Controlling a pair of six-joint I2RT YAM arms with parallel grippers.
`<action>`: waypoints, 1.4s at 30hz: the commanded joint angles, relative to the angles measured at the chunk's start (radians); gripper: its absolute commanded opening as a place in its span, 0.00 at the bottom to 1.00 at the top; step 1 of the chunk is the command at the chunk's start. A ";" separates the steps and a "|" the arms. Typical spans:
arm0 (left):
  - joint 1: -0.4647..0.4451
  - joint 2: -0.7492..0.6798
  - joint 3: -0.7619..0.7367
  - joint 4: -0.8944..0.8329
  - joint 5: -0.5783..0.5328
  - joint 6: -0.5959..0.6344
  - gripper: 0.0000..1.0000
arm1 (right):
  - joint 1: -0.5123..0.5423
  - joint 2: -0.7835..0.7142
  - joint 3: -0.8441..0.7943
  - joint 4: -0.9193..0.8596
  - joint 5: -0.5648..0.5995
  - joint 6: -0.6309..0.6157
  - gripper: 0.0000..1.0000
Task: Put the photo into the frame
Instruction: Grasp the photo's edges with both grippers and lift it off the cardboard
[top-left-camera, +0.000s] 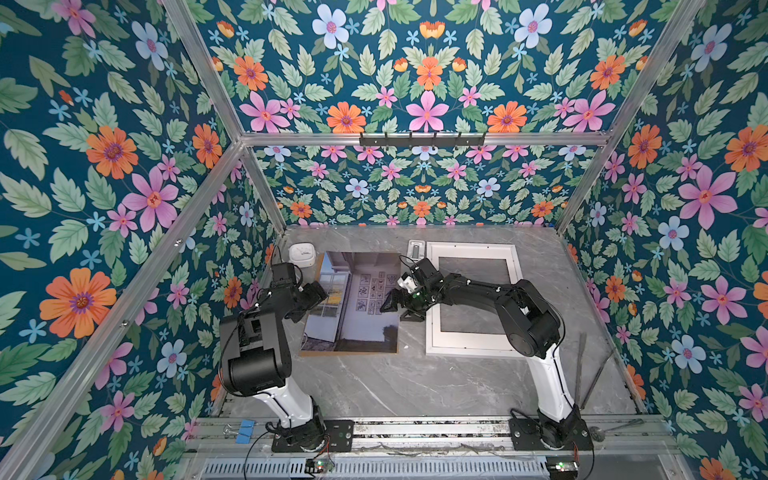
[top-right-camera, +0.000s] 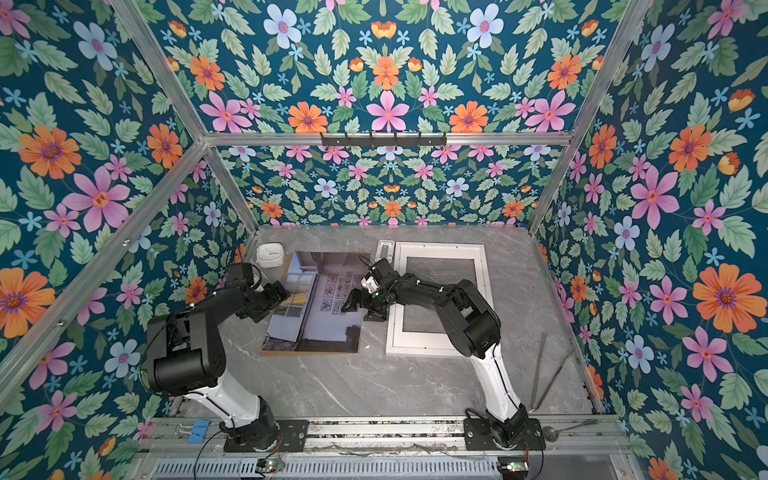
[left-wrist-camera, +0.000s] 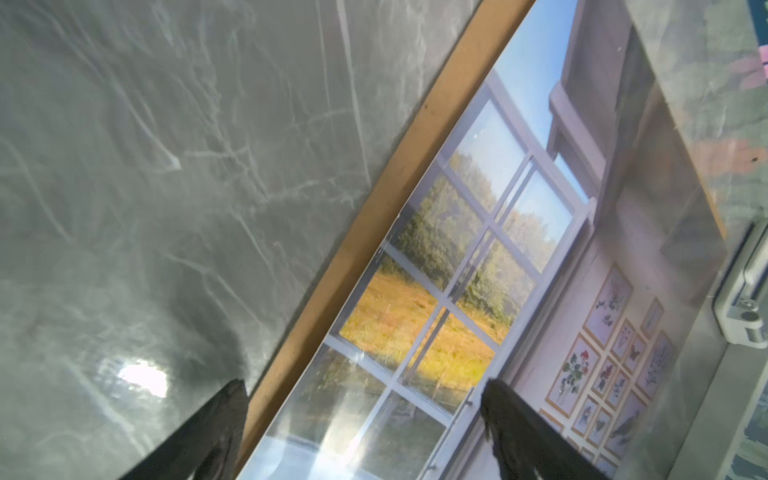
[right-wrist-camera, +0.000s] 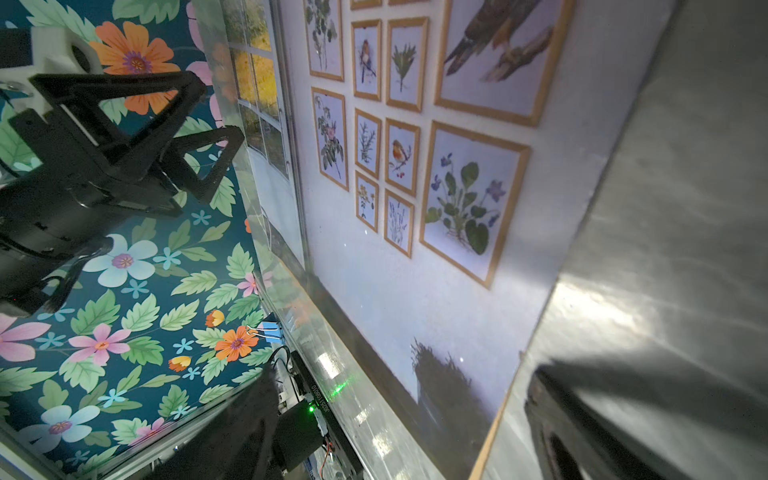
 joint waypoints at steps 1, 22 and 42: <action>-0.001 0.000 -0.007 0.015 0.003 0.005 0.91 | 0.001 0.012 -0.006 -0.055 0.040 -0.016 0.93; -0.002 -0.036 -0.048 0.002 0.072 -0.012 0.87 | -0.005 0.010 -0.031 0.013 0.014 0.042 0.93; -0.002 -0.029 -0.062 0.004 0.074 -0.014 0.85 | -0.035 -0.077 -0.245 0.565 -0.142 0.299 0.89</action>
